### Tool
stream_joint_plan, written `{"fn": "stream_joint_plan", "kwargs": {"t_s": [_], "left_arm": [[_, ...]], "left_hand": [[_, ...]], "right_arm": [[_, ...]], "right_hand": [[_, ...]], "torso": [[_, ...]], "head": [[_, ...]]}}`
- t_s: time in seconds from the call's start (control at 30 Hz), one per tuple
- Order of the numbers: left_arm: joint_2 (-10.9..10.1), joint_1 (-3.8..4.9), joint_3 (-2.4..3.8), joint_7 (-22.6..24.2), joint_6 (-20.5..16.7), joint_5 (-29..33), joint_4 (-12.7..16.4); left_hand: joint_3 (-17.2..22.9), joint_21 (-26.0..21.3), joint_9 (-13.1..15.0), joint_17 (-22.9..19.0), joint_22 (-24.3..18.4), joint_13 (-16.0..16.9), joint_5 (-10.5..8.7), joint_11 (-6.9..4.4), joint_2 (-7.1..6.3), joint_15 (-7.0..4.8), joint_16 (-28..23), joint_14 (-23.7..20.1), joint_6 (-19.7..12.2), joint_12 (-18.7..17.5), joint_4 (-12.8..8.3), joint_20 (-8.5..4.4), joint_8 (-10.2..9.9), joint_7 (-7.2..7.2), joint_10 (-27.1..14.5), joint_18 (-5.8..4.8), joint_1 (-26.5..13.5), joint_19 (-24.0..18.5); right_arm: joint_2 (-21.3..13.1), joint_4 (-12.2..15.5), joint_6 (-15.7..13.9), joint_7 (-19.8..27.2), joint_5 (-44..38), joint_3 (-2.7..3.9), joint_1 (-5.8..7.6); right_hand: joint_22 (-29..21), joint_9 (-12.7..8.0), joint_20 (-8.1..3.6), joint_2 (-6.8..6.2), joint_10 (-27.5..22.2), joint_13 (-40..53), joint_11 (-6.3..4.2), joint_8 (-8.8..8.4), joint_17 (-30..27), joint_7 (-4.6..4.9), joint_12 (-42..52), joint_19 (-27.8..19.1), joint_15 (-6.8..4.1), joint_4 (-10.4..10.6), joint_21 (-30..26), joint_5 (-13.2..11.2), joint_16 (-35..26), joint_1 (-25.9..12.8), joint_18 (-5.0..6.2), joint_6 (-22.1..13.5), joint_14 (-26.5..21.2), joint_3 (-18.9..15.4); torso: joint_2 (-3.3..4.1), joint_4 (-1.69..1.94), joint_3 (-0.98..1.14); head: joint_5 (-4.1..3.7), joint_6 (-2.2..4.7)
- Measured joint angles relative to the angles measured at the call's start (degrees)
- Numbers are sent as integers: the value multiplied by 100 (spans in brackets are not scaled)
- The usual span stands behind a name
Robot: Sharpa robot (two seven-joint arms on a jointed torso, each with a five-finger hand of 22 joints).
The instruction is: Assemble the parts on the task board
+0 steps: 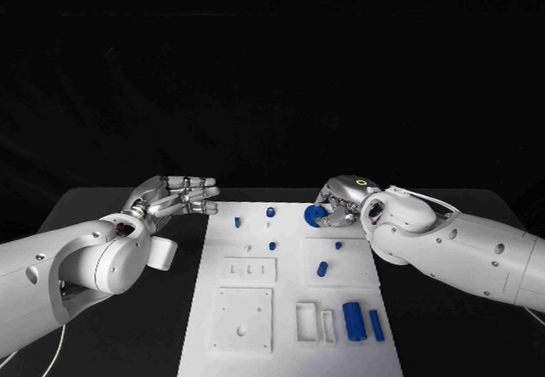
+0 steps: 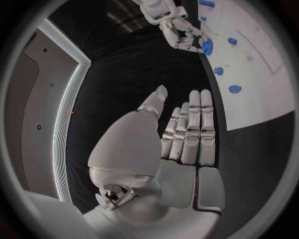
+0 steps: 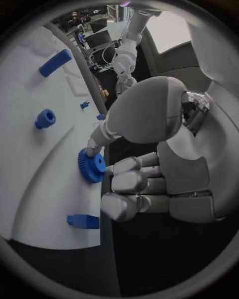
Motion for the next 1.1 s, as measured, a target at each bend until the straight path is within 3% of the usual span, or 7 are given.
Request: {"fn": "stream_joint_plan", "kwargs": {"t_s": [0.23,0.6,0.97,1.1], "left_arm": [[-3,0,0,-2,1,0,-2],[-9,0,0,-3,1,-1,0],[-6,0,0,-3,1,-1,8],[8,0,0,-4,1,-2,12]], "left_hand": [[0,0,0,0,0,0,0,0,0,0,0,0,0,0,0,0,0,0,0,0,0,0],[0,0,0,0,0,0,0,0,0,0,0,0,0,0,0,0,0,0,0,0,0,0],[0,0,0,0,1,0,0,0,0,0,0,0,0,0,0,0,0,0,0,0,0,0],[0,0,0,0,1,0,0,0,0,0,0,0,0,0,0,0,0,0,0,0,0,0]], "right_arm": [[-65,293,-129,-79,-234,-31,-42],[-101,724,-412,-164,-557,-25,-36],[231,672,-534,-201,-736,-28,-34],[411,538,-562,-205,-782,-76,-32]], "right_hand": [[0,0,-21,-37,31,0,-27,0,0,-36,0,-21,-25,23,89,264,0,-99,0,117,-7,147],[0,-2,-42,-60,39,-1,-19,-19,-1,-39,0,0,-31,15,173,289,0,-136,1,159,-13,220],[0,-19,-42,-60,39,-1,-18,-21,-1,-38,-1,0,-30,15,186,153,0,-136,1,157,-13,219],[-1,-20,-42,-60,39,-2,-18,-22,-2,-38,-1,0,-30,17,186,150,0,-136,0,157,-13,221]], "torso": [[0,4,-1],[-3,-4,-8],[1,10,-14],[2,20,-17]], "head": [[20,2],[60,25],[109,38],[125,40]]}}
